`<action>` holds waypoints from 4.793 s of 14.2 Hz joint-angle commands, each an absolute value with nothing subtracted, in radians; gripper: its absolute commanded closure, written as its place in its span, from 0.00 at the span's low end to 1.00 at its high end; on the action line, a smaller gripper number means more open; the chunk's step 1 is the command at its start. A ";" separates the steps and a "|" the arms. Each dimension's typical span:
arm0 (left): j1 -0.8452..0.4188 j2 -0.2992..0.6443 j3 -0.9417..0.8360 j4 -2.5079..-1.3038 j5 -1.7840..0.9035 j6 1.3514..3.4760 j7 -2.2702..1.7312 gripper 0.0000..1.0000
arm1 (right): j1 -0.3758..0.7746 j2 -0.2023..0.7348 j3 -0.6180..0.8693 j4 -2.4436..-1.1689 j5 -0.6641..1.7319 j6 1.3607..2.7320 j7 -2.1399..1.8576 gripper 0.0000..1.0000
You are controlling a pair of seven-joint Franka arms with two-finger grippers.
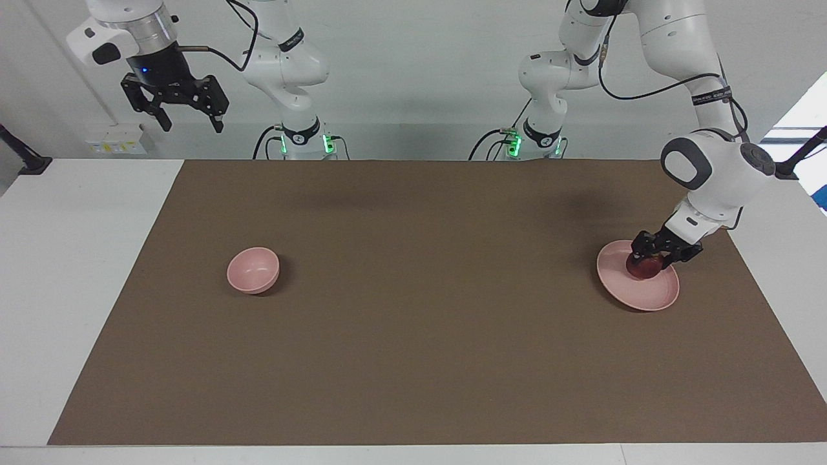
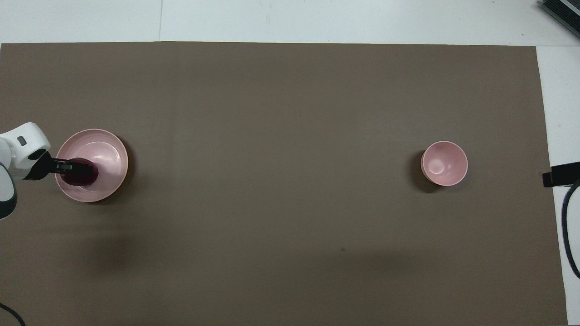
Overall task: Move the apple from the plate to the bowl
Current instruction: 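Lift the apple with the left gripper while the right gripper approaches, then close the right gripper on the apple held by the left gripper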
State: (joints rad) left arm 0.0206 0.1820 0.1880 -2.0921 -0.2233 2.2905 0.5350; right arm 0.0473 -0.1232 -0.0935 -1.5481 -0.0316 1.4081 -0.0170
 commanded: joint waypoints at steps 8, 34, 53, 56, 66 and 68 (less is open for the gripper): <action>-0.075 0.009 0.138 -2.029 -0.340 1.993 0.390 1.00 | 0.044 -0.163 -0.087 -1.592 -0.014 1.420 -0.040 0.00; -0.075 -0.014 -0.480 -2.014 -1.336 2.545 0.057 1.00 | 0.331 0.008 -0.078 -1.787 0.741 2.019 1.192 0.00; -0.075 -0.026 -0.571 -1.999 -1.367 2.666 0.046 1.00 | 0.437 0.090 -0.078 -1.784 0.778 2.121 1.209 0.09; -0.075 -0.028 -0.569 -1.999 -1.367 2.665 0.044 0.99 | 0.431 0.100 -0.078 -1.764 0.810 2.106 1.207 1.00; -0.061 -0.026 -0.560 -1.994 -1.362 2.649 0.026 0.00 | 0.414 0.091 -0.089 -1.750 0.801 2.077 1.166 1.00; -0.060 -0.028 -0.557 -1.999 -1.353 2.642 -0.023 0.00 | 0.414 0.087 -0.092 -1.752 0.798 2.077 1.149 1.00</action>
